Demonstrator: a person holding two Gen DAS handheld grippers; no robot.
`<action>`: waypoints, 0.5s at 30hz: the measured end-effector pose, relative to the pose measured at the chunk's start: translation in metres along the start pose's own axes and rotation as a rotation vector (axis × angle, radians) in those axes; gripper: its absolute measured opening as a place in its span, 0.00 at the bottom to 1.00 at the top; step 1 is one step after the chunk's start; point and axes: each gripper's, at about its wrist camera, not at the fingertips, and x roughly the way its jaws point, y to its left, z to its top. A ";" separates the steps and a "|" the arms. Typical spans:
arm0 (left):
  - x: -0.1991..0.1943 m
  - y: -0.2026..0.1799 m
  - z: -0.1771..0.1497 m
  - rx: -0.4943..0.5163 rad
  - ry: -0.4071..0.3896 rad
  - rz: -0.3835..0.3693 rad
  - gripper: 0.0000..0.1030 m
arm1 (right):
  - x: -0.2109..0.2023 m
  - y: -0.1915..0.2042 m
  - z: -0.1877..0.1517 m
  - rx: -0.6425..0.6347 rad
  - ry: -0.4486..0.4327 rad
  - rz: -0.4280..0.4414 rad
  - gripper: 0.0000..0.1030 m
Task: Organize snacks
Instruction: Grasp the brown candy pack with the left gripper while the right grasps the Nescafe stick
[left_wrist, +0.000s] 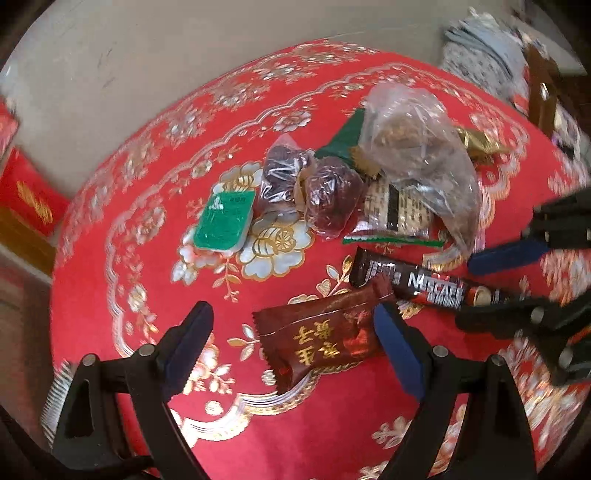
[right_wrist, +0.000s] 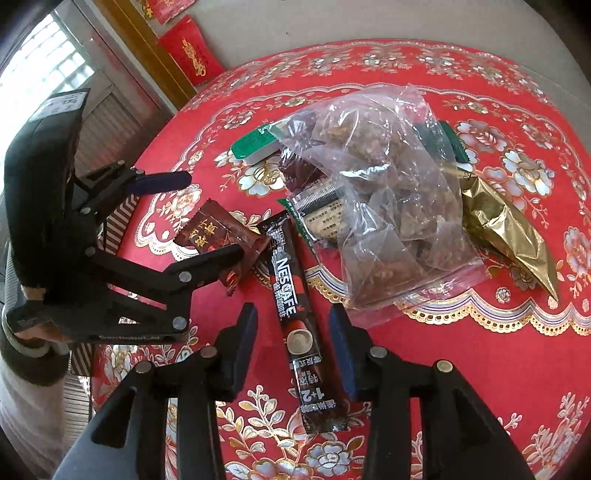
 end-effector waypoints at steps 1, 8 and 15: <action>0.001 0.002 0.000 -0.040 0.008 -0.013 0.86 | 0.000 -0.001 -0.001 0.006 0.001 0.004 0.39; 0.007 0.018 -0.012 -0.380 0.117 -0.086 0.86 | -0.002 -0.006 -0.002 0.027 0.006 0.037 0.44; 0.012 0.017 -0.010 -0.456 0.125 -0.054 0.86 | -0.009 -0.007 -0.003 0.030 -0.002 0.035 0.44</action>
